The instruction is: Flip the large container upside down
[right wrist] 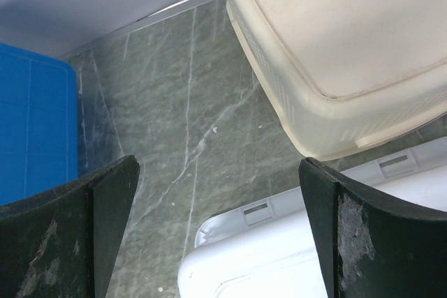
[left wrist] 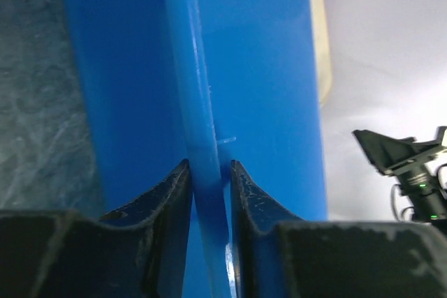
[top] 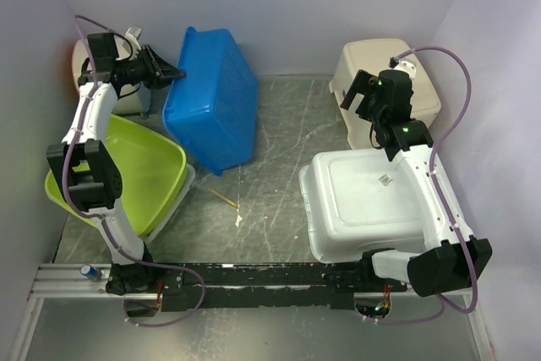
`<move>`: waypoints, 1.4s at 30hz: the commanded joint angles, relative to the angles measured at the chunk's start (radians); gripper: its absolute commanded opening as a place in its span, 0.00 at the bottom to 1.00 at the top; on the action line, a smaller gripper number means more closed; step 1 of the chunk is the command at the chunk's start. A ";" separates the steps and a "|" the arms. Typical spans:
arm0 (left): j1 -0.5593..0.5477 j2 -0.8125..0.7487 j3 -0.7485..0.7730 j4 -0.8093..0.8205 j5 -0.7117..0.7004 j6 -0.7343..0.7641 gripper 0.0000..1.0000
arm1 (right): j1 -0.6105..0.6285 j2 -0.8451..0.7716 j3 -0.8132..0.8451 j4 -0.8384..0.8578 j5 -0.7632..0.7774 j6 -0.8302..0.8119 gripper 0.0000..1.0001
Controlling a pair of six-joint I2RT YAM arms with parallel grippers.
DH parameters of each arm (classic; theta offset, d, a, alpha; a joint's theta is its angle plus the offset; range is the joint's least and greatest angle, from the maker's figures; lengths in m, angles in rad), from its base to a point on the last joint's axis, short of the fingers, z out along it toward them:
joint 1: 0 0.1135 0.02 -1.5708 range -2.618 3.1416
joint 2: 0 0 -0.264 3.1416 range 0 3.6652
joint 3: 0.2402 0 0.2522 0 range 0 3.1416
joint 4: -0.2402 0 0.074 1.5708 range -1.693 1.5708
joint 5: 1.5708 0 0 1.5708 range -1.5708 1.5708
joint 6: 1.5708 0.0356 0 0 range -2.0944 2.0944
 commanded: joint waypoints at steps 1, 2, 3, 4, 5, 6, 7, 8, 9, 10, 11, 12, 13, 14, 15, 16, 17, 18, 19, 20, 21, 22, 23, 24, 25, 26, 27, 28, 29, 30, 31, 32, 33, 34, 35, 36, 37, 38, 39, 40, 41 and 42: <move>-0.014 0.064 -0.091 -0.186 -0.149 0.218 0.38 | -0.006 -0.015 -0.001 0.000 -0.009 0.012 1.00; -0.016 0.063 -0.099 -0.184 -0.149 0.219 0.40 | -0.005 -0.017 -0.002 0.000 -0.008 0.015 1.00; -0.019 0.062 -0.105 -0.184 -0.149 0.220 0.43 | -0.005 -0.017 -0.002 0.000 -0.008 0.015 1.00; -0.024 0.062 -0.113 -0.183 -0.153 0.220 0.45 | -0.007 -0.018 -0.002 0.000 -0.009 0.017 1.00; -0.027 0.061 -0.119 -0.178 -0.156 0.220 0.47 | -0.006 -0.017 -0.001 0.000 -0.011 0.016 1.00; -0.033 0.060 -0.123 -0.173 -0.156 0.218 0.49 | -0.006 -0.016 0.001 0.000 -0.012 0.016 1.00; -0.037 0.062 -0.127 -0.164 -0.156 0.215 0.51 | -0.005 -0.016 0.003 0.000 -0.012 0.016 1.00; -0.042 0.064 -0.130 -0.159 -0.155 0.212 0.52 | -0.005 -0.015 0.003 0.000 -0.013 0.016 1.00; -0.046 0.068 -0.130 -0.155 -0.153 0.209 0.53 | -0.005 -0.013 0.002 0.000 -0.012 0.016 1.00; -0.051 0.070 -0.126 -0.152 -0.154 0.207 0.54 | -0.005 -0.013 0.002 0.000 -0.012 0.016 1.00; -0.057 0.073 -0.121 -0.153 -0.161 0.207 0.56 | -0.006 -0.013 0.002 -0.001 -0.011 0.016 1.00; -0.066 0.075 -0.110 -0.162 -0.170 0.210 0.57 | -0.006 -0.012 0.001 -0.002 -0.011 0.016 1.00; -0.072 0.075 -0.098 -0.171 -0.183 0.214 0.60 | -0.006 -0.011 0.002 -0.002 -0.011 0.016 1.00; -0.077 0.074 -0.085 -0.178 -0.204 0.222 0.62 | -0.005 -0.011 0.002 -0.003 -0.011 0.015 1.00; -0.079 0.074 -0.070 -0.190 -0.224 0.229 0.65 | -0.006 -0.011 0.003 -0.004 -0.010 0.013 1.00; -0.079 0.071 -0.053 -0.206 -0.248 0.239 0.69 | -0.005 -0.011 0.004 -0.006 -0.010 0.013 1.00; -0.102 0.070 -0.040 -0.218 -0.270 0.246 0.75 | -0.006 -0.012 0.004 -0.007 -0.009 0.011 1.00; -0.113 0.066 -0.030 -0.230 -0.293 0.253 0.77 | -0.005 -0.013 0.004 -0.008 -0.009 0.010 1.00; -0.119 0.061 -0.023 -0.239 -0.314 0.258 0.78 | -0.006 -0.014 0.004 -0.009 -0.009 0.010 1.00; -0.125 0.053 -0.021 -0.241 -0.329 0.263 0.78 | -0.006 -0.013 0.004 -0.011 -0.009 0.008 1.00; -0.132 0.044 -0.023 -0.243 -0.347 0.270 0.78 | -0.006 -0.016 0.005 -0.014 -0.006 0.007 1.00; -0.138 0.033 -0.024 -0.248 -0.365 0.277 0.79 | -0.007 -0.016 0.006 -0.016 -0.005 0.006 1.00; -0.144 0.023 -0.029 -0.253 -0.385 0.282 0.79 | -0.006 -0.017 0.005 -0.017 -0.005 0.005 1.00; -0.148 0.010 -0.036 -0.256 -0.406 0.287 0.79 | -0.005 -0.018 0.004 -0.018 -0.004 0.003 1.00; -0.149 -0.002 -0.048 -0.256 -0.427 0.288 0.79 | -0.005 -0.020 0.001 -0.018 -0.003 0.002 1.00; -0.150 -0.015 -0.062 -0.254 -0.444 0.287 0.80 | -0.006 -0.022 -0.001 -0.017 -0.002 0.001 1.00; -0.150 -0.024 -0.080 -0.245 -0.454 0.284 0.82 | -0.006 -0.023 -0.006 -0.015 -0.001 0.002 1.00; -0.151 -0.031 -0.097 -0.228 -0.451 0.282 0.83 | -0.005 -0.023 -0.009 -0.013 -0.002 0.001 1.00; -0.153 -0.034 -0.110 -0.217 -0.438 0.286 0.83 | -0.005 -0.021 -0.012 -0.010 -0.005 0.002 1.00; -0.158 -0.033 -0.120 -0.207 -0.432 0.290 0.85 | -0.005 -0.019 -0.012 -0.009 -0.010 0.002 1.00; -0.164 -0.031 -0.128 -0.193 -0.430 0.291 0.86 | -0.006 -0.015 -0.010 -0.009 -0.014 0.003 1.00; -0.172 -0.027 -0.134 -0.178 -0.430 0.287 0.87 | -0.006 -0.012 -0.010 -0.009 -0.017 0.005 1.00; -0.180 -0.018 -0.138 -0.162 -0.428 0.283 0.87 | -0.005 -0.010 -0.010 -0.008 -0.021 0.005 1.00; -0.183 -0.001 -0.135 -0.150 -0.417 0.280 0.87 | -0.005 -0.009 -0.011 -0.005 -0.025 0.005 1.00; -0.191 0.019 -0.125 -0.146 -0.394 0.280 0.86 | -0.005 -0.008 -0.011 -0.003 -0.027 0.006 1.00; -0.200 0.043 -0.113 -0.140 -0.367 0.281 0.86 | -0.005 -0.007 -0.012 -0.002 -0.029 0.005 1.00; -0.212 0.063 -0.099 -0.132 -0.354 0.281 0.85 | -0.006 -0.008 -0.010 -0.003 -0.028 0.005 1.00; -0.229 0.088 -0.081 -0.127 -0.346 0.281 0.85 | -0.006 -0.009 -0.009 -0.006 -0.027 0.004 1.00; -0.249 0.109 -0.065 -0.120 -0.334 0.276 0.84 | -0.006 -0.012 -0.010 -0.008 -0.026 0.002 1.00; -0.270 0.128 -0.046 -0.116 -0.321 0.270 0.83 | -0.006 -0.014 -0.015 -0.007 -0.023 0.002 1.00; -0.297 0.146 -0.031 -0.101 -0.315 0.258 0.83 | -0.006 -0.018 -0.018 -0.007 -0.022 -0.002 1.00; -0.321 0.160 -0.020 -0.083 -0.314 0.240 0.82 | -0.007 -0.021 -0.019 -0.011 -0.020 -0.003 1.00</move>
